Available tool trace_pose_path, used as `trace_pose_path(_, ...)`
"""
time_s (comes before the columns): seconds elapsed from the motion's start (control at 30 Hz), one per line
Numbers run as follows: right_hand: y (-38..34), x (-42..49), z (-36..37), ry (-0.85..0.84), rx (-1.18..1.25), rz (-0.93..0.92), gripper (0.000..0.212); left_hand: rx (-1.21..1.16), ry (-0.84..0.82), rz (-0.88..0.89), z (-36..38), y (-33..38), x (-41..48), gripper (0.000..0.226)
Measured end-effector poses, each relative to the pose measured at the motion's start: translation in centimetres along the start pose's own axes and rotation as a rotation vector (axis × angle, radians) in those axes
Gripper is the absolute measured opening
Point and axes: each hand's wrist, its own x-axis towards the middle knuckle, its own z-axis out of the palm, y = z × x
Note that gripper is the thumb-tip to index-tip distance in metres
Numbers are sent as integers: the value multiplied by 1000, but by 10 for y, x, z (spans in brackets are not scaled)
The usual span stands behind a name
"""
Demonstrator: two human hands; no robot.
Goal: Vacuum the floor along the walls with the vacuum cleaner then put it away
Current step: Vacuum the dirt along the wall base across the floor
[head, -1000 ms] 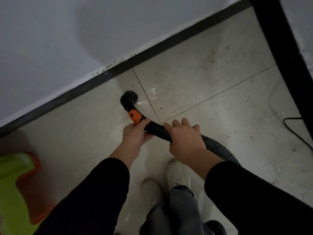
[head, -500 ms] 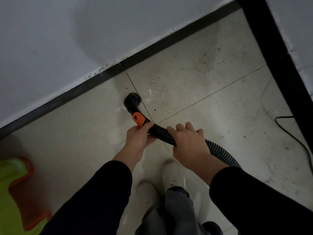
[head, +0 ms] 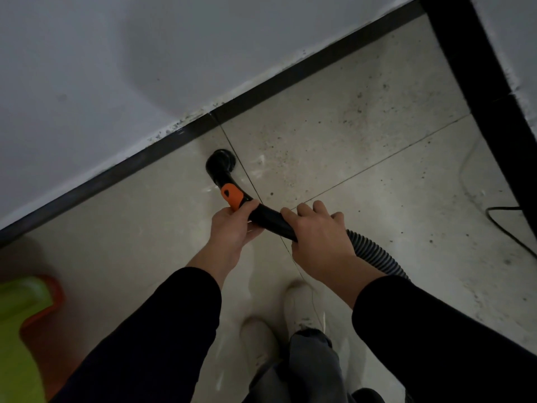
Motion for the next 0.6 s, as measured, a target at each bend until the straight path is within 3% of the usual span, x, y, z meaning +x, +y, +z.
trace_pose_path(0.6,-21,35,6,37,41,-44,55,28,36,59,-23,25,23,19)
